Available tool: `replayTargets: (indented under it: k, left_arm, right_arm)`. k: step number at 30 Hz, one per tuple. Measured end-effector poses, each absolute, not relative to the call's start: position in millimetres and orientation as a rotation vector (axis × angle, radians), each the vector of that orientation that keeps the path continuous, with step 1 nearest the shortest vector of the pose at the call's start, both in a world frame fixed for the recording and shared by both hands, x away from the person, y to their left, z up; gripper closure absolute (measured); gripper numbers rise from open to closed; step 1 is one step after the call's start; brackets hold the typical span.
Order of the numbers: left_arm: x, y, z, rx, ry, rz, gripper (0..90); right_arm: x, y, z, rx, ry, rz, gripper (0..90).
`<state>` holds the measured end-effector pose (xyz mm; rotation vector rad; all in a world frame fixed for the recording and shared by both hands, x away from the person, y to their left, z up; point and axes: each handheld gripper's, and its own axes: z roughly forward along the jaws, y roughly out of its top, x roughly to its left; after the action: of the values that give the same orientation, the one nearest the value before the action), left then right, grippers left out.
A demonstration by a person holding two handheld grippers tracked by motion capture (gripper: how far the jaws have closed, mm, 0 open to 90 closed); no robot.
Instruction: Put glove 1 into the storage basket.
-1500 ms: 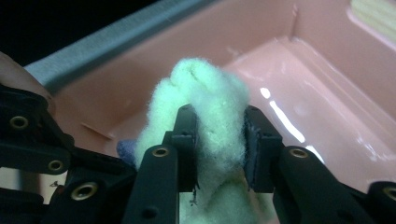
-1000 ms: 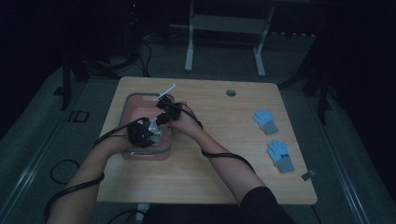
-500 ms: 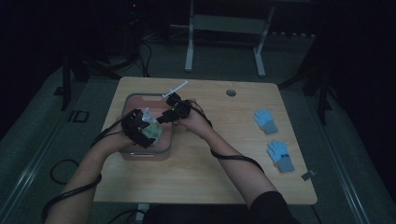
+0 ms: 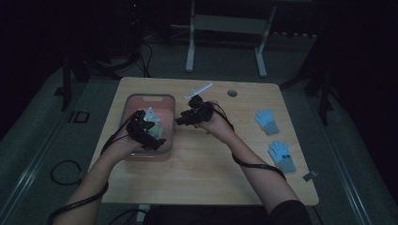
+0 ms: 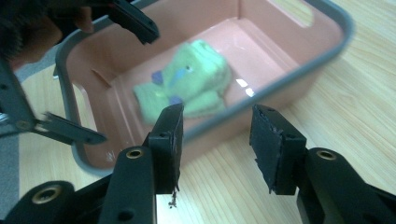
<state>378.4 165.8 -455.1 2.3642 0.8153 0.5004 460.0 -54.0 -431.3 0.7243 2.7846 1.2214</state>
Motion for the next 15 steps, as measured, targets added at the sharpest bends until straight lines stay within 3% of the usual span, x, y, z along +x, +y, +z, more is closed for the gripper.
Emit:
replayTargets:
  k: [15]
  left_arm:
    - [360.9, 118.2, -444.1, 2.157, 0.799, 0.493, 3.2]
  right_arm:
    - [448.4, -131.6, -444.1, 0.81, 2.693, 1.233, 53.9]
